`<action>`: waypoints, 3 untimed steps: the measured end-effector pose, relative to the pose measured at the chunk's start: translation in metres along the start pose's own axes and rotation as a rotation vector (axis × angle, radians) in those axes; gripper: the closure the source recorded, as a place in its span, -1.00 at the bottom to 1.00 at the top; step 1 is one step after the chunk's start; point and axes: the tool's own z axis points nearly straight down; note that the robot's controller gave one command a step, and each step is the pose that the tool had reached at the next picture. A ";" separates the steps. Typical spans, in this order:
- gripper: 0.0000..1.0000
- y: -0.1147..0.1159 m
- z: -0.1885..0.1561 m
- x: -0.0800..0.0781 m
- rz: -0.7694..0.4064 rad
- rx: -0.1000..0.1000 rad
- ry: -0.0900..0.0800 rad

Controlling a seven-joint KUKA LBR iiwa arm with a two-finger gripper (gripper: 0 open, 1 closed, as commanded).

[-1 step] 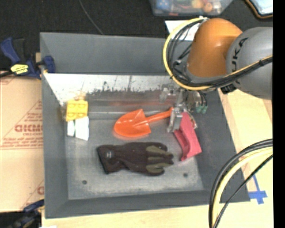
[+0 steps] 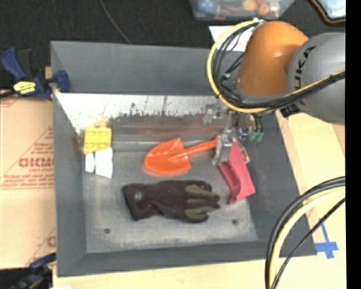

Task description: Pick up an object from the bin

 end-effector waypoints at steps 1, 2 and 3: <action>-1.00 0.045 0.107 0.063 0.010 -0.002 -0.002; -1.00 0.047 0.106 0.067 0.043 0.002 -0.013; -1.00 0.024 0.107 0.135 -0.152 0.000 -0.009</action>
Offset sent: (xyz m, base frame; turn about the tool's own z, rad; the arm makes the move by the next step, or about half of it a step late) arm -0.0685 0.0499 -0.1088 0.0529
